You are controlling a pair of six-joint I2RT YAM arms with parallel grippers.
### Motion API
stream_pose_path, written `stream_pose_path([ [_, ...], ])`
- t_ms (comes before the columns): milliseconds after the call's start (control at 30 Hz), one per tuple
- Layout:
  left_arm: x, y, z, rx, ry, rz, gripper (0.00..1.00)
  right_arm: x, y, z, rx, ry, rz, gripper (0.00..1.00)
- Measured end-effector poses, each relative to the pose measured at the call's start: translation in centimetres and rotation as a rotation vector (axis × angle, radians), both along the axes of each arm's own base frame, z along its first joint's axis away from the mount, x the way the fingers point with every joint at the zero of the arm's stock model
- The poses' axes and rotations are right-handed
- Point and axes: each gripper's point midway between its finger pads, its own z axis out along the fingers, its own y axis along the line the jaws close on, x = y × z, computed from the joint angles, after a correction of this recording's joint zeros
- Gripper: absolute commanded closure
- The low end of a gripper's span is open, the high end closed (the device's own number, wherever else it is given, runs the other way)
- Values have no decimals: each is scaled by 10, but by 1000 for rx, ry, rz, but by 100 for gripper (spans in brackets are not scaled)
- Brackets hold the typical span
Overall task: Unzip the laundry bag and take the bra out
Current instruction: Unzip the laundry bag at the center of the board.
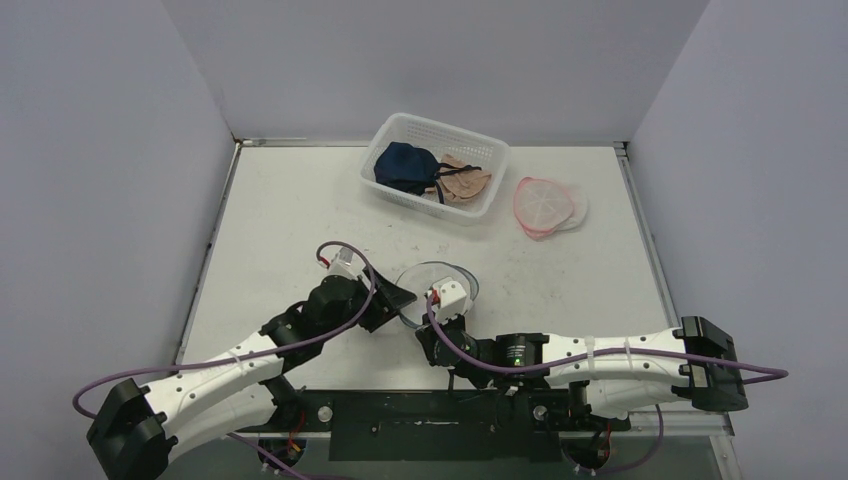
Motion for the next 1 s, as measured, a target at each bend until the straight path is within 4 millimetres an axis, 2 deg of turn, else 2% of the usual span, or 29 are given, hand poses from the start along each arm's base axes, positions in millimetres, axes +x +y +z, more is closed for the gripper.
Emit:
stream_pose_path([
  [167, -2, -12, 16, -49, -28, -31, 52, 1, 0, 0, 1, 0, -4, 95],
  [367, -7, -20, 17, -63, -23, -56, 88, 2, 1, 2, 4, -1, -6, 95],
  [467, -7, -21, 18, -71, -22, -52, 100, 2, 1, 2, 3, 0, -6, 95],
  [800, -3, -17, 18, -71, -21, -36, 100, 1, -4, 5, 15, 18, -21, 95],
  [1000, 0, -11, 23, -78, -32, -13, 100, 0, -19, 11, 51, 29, -43, 95],
])
